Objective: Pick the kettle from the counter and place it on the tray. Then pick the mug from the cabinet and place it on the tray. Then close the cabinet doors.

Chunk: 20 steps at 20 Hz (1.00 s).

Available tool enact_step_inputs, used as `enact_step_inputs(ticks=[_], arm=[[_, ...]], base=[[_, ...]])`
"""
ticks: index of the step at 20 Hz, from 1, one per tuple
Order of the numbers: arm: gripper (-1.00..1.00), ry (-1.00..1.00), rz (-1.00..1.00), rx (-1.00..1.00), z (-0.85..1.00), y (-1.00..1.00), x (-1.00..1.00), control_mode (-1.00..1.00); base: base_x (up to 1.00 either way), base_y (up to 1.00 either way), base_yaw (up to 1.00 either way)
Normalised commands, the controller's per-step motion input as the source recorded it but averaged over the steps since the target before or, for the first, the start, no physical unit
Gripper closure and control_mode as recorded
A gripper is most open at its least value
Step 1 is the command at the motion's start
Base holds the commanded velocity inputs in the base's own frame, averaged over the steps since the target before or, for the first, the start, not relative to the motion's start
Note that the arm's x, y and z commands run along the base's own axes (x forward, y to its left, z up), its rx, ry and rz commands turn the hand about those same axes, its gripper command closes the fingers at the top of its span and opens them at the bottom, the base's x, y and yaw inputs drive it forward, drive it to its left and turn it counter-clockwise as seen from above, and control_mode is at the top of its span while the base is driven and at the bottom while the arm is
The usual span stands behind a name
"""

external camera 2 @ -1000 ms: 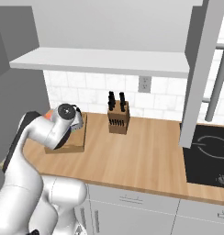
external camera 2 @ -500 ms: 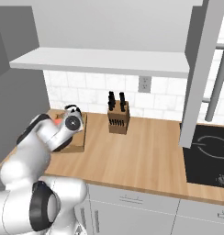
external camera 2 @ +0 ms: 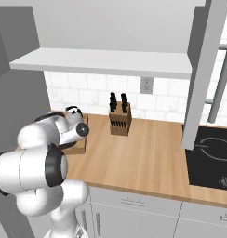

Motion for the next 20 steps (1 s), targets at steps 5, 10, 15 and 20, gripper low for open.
enact_step_inputs(ticks=[5,10,15,20], arm=[[1.00,0.00,0.10,-0.01,-0.06,0.00,0.30,-1.00],[1.00,0.05,0.05,-0.04,-0.04,0.00,0.29,-1.00],[1.00,0.13,0.03,-0.10,-0.15,0.00,0.26,-1.00],[1.00,0.06,0.02,-0.05,-0.04,0.04,0.35,-1.00]], base=[[0.00,0.00,0.00],[0.00,0.00,0.00],[0.00,0.00,0.00],[0.00,0.00,0.00]])
